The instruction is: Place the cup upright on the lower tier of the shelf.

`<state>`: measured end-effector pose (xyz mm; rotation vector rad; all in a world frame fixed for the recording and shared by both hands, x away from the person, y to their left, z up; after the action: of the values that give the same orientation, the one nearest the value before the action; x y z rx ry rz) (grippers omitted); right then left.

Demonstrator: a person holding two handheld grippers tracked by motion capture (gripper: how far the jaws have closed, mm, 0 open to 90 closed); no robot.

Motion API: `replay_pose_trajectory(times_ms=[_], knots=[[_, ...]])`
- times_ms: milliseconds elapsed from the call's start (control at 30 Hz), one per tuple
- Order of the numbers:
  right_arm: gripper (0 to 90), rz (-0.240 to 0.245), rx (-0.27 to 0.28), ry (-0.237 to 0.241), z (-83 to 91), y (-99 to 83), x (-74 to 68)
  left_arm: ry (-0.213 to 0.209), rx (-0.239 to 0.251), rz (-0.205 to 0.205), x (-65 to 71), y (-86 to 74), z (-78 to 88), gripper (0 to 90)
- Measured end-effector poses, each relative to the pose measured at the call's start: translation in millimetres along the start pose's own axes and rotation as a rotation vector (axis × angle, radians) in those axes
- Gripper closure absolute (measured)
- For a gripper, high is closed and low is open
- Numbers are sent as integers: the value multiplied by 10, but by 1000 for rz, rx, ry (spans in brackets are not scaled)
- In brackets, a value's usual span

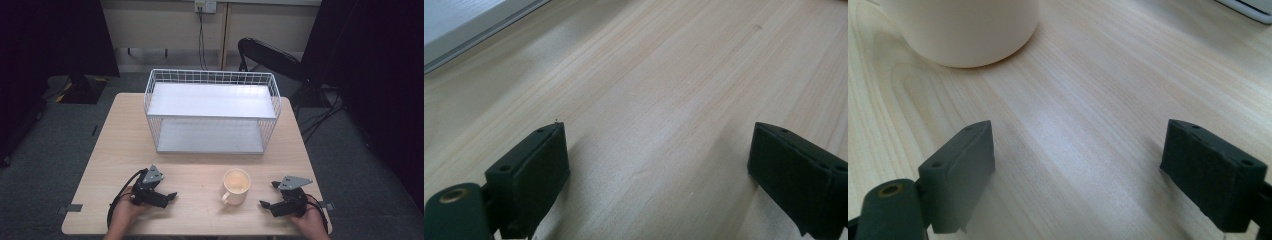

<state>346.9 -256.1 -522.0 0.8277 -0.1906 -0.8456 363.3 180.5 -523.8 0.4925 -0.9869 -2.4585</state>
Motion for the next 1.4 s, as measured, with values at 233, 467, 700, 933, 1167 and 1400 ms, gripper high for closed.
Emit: replay_pose_trajectory(times_ms=[233,467,700,933,1167,1400], knots=[[129,-2,1,-2,1,-1,-2,-3,-1,-3,0,-4,3,80],[136,-13,-13,-8,18,1,-7,-4,-2,-2,3,-5,6,80],[137,-33,-26,-21,76,63,-2,-5,-2,-2,2,-5,6,80],[145,-13,-21,10,186,213,-48,-6,-3,-4,3,-5,5,75],[144,10,-20,13,258,363,-83,-7,-2,-4,3,-5,4,74],[140,12,-16,21,327,550,-97,-11,-6,-7,6,-4,3,65]])
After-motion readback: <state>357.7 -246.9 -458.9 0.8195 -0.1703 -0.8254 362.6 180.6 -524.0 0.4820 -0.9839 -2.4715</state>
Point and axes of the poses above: each handheld gripper's, and its own axes: z roughly backward along the jaws, y roughly out of its top, x roughly to its right, the point moved 3 cm from there along -z, roughly forward along the jaws, and after that the axes turned 13 degrees about -z, right-handed, at the moved point
